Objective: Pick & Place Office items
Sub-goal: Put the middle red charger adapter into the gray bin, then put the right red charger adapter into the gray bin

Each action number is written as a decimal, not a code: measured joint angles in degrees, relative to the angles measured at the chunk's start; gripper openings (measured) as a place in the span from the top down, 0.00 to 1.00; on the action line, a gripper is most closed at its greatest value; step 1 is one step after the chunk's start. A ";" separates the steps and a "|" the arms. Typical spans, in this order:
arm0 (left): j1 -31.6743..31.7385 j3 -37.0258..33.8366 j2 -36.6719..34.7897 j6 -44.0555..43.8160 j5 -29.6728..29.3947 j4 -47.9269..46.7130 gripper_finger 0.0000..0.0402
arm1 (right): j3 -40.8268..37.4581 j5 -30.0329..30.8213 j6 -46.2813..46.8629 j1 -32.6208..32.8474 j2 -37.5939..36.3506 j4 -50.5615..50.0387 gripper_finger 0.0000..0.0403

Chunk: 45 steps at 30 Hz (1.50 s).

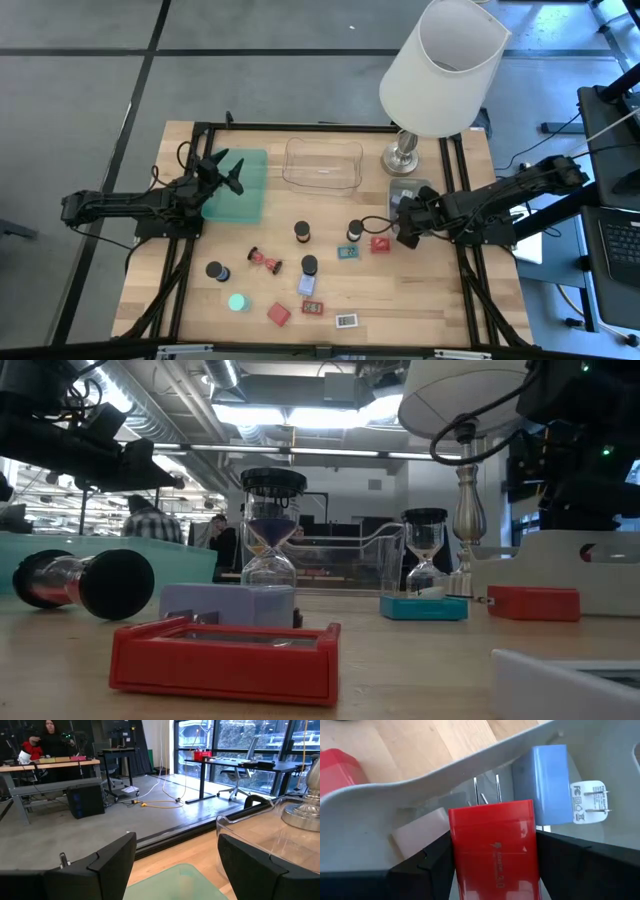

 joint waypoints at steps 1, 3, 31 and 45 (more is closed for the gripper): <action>0.01 0.00 0.02 0.00 0.00 0.00 0.31 | -0.03 -0.08 -0.21 -0.18 0.00 -0.02 0.44; 0.00 0.00 0.02 0.00 0.00 0.00 0.31 | -0.03 0.30 -1.03 -0.29 0.00 0.04 0.41; 0.00 -0.02 0.02 0.00 0.02 0.00 0.31 | 16.80 -1.16 -6.28 4.23 3.03 15.39 0.23; 0.00 -0.02 0.02 0.00 0.00 0.00 0.31 | 16.83 -3.83 -8.95 6.28 14.93 21.50 0.23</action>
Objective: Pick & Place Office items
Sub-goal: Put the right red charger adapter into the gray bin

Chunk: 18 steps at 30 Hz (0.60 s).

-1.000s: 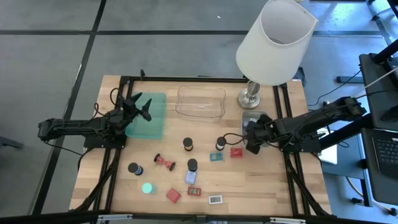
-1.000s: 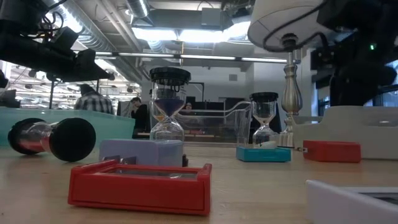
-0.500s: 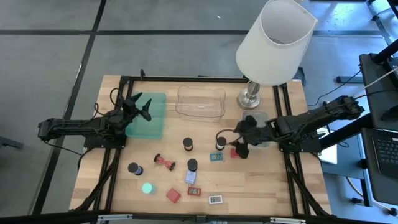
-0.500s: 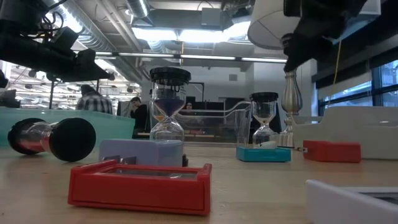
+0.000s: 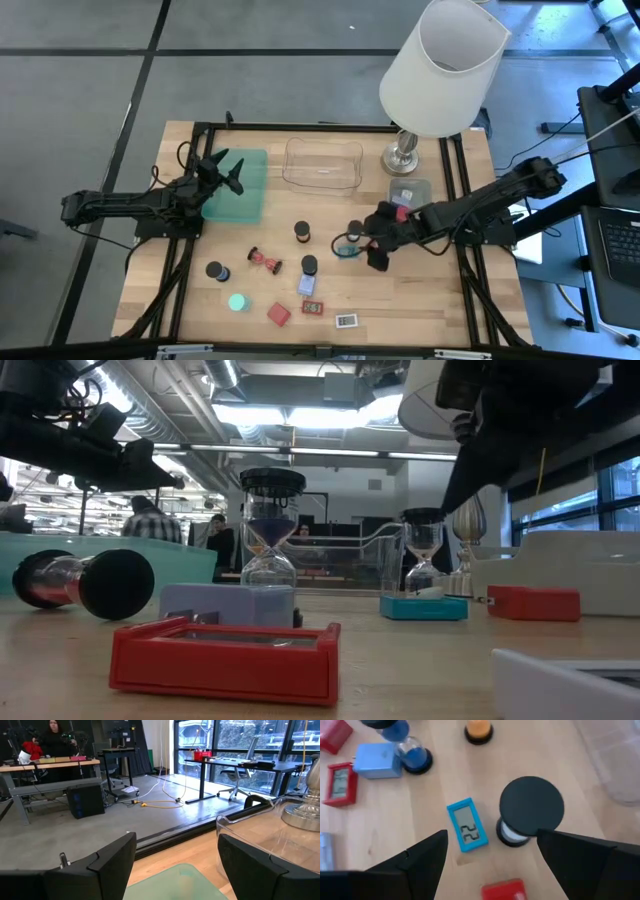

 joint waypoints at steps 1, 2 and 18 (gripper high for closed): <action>0.00 0.00 0.00 0.00 0.02 0.00 0.31 | 0.05 -0.05 -0.03 0.11 0.34 0.27 0.23; 0.01 0.01 -0.02 0.00 0.01 0.00 0.31 | 0.08 -0.05 -0.24 0.32 0.48 0.13 0.23; 0.01 0.02 -0.02 0.00 0.01 0.00 0.31 | -0.07 2.17 -4.38 1.99 0.72 -3.89 0.23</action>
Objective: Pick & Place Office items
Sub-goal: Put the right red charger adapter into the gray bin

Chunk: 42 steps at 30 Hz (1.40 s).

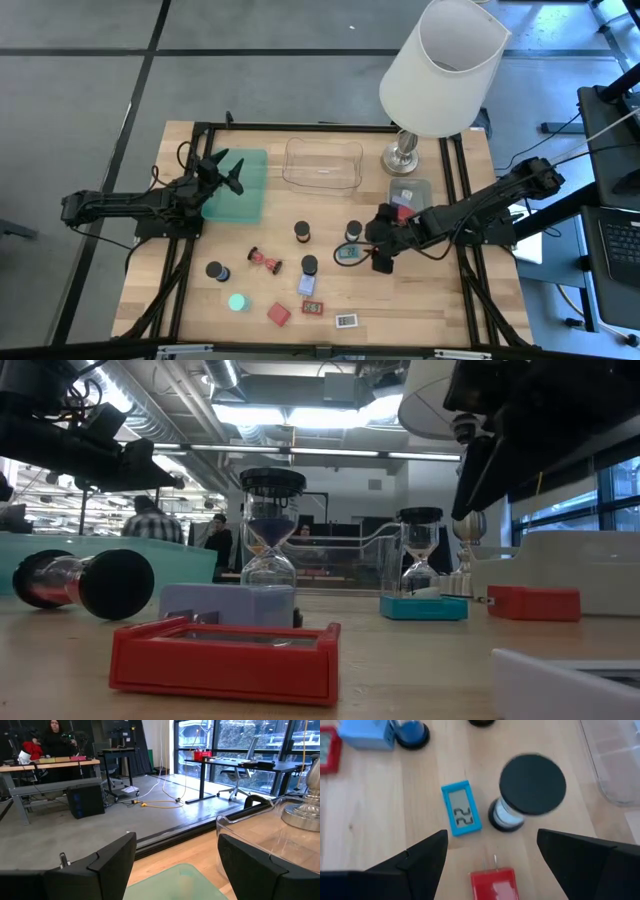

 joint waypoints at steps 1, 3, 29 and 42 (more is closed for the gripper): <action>0.01 0.01 0.00 0.00 -0.01 0.00 0.31 | 0.00 -0.57 0.00 0.00 0.00 -0.55 0.23; 0.00 0.00 0.02 0.00 0.00 0.00 0.31 | 0.00 -1.57 0.03 0.00 0.00 -1.19 0.23; 0.01 0.01 0.01 0.00 0.01 0.00 0.31 | 0.00 -4.63 -3.71 -0.17 6.61 -7.11 0.03; 0.01 -0.01 0.00 0.00 0.00 0.00 0.31 | 0.04 -9.35 -7.89 -2.67 11.47 -6.70 0.04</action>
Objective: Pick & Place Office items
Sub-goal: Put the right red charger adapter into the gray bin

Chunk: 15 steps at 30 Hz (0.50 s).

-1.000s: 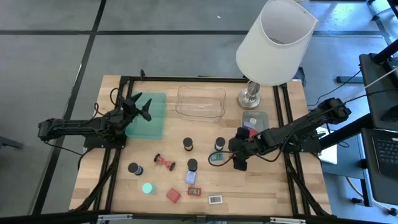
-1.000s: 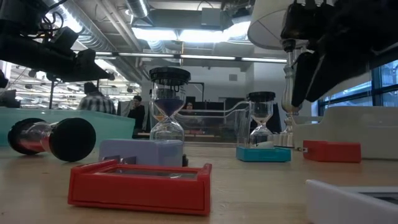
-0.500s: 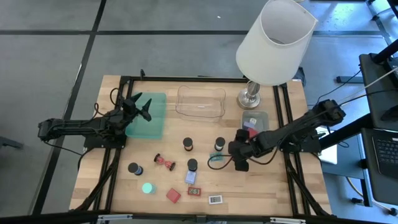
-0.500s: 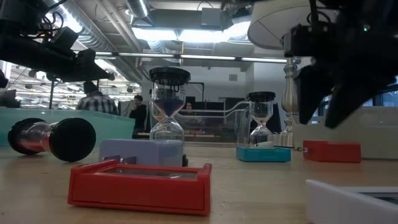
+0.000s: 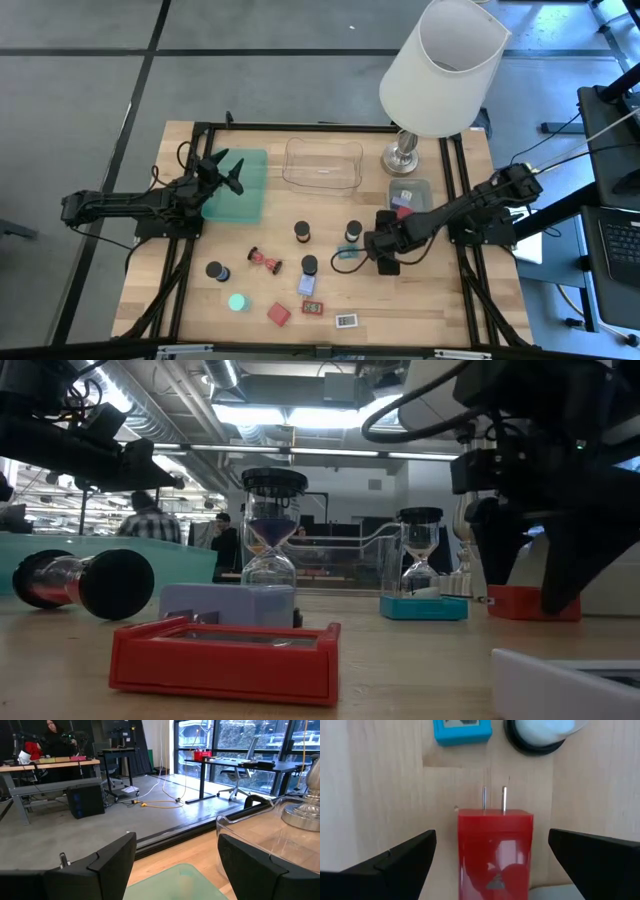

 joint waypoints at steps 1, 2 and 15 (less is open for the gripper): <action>-0.02 0.00 0.01 0.00 0.00 0.00 0.31 | 0.00 -0.33 -0.18 -0.32 0.10 0.03 0.04; -0.02 0.00 0.00 0.00 0.00 0.00 0.31 | 0.00 -0.79 -0.44 -0.62 0.16 -0.16 0.04; -0.02 0.01 0.02 0.00 0.02 0.00 0.31 | 0.00 -2.34 -1.25 -2.02 0.16 -0.02 0.26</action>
